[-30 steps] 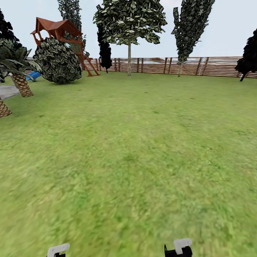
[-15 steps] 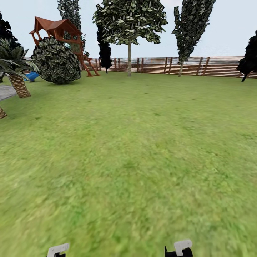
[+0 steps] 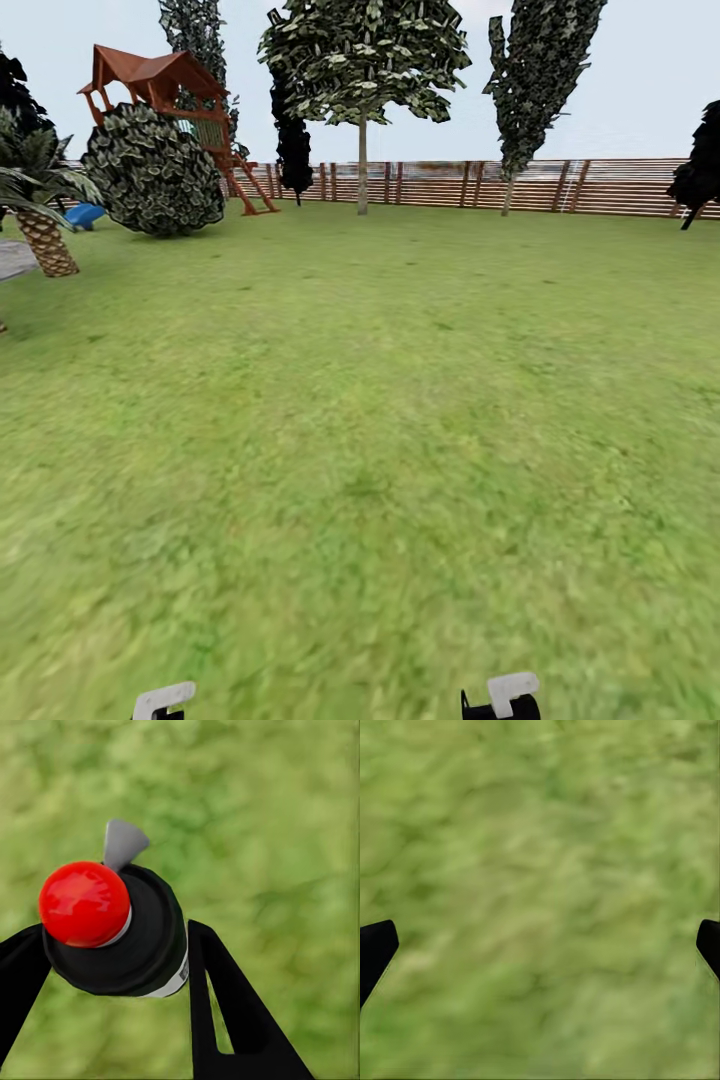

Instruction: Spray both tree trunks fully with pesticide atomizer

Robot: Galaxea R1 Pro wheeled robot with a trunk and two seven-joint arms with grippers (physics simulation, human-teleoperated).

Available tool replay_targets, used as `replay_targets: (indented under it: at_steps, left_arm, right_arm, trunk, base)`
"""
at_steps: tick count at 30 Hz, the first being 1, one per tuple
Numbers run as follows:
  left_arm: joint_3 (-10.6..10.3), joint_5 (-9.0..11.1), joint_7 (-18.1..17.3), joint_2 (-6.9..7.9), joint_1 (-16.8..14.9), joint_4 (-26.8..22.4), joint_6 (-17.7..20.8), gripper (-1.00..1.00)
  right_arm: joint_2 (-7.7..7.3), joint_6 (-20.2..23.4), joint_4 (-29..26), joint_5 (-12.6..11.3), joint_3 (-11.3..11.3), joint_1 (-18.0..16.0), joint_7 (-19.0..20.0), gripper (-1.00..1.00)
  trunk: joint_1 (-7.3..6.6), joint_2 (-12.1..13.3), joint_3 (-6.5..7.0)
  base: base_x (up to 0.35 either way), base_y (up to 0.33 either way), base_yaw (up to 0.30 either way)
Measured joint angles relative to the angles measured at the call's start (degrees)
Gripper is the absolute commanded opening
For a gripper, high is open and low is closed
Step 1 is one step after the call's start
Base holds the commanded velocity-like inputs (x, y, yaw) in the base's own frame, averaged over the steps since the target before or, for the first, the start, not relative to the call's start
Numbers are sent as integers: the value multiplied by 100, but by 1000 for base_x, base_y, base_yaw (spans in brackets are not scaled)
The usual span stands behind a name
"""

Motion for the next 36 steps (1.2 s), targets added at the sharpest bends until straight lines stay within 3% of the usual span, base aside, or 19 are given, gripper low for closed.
replay_targets:
  at_steps: [36]
  left_arm:
    - [0, 2, 0, 0, 0, 3, 0, -100]
  right_arm:
    - [0, 0, 0, 0, 0, 2, -2, 100]
  trunk:
    - [0, 0, 0]
  base:
    - [340, 0, 0]
